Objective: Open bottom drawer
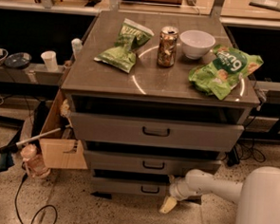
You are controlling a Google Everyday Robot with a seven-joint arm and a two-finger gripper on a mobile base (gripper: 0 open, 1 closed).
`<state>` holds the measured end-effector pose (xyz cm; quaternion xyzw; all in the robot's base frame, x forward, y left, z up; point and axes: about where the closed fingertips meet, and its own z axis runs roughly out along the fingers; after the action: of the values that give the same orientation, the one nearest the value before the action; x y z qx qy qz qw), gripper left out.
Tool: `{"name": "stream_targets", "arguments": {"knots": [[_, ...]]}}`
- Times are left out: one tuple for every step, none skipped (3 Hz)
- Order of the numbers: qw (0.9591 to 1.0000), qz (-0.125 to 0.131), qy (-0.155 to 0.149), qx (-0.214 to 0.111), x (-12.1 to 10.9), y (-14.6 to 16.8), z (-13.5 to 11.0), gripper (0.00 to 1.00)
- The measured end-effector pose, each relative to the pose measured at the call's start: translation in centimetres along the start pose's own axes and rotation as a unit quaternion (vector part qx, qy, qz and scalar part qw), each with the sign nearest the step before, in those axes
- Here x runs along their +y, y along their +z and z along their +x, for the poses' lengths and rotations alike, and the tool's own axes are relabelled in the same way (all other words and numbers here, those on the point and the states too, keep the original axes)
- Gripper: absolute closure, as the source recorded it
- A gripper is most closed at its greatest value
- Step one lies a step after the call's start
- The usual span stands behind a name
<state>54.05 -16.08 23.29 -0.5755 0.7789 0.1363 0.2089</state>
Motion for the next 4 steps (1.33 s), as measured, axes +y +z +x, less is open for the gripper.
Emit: {"name": "stream_targets", "arguments": {"knots": [[0.9991, -0.040, 0.013, 0.007, 6.8, -0.5, 0.4, 0.00], [0.9991, -0.040, 0.008, 0.012, 5.9, 0.4, 0.4, 0.00], [0.9991, -0.038, 0.002, 0.018, 2.8, 3.1, 0.4, 0.00], [0.9992, -0.024, -0.005, 0.033, -1.9, 5.5, 0.6, 0.00]]}}
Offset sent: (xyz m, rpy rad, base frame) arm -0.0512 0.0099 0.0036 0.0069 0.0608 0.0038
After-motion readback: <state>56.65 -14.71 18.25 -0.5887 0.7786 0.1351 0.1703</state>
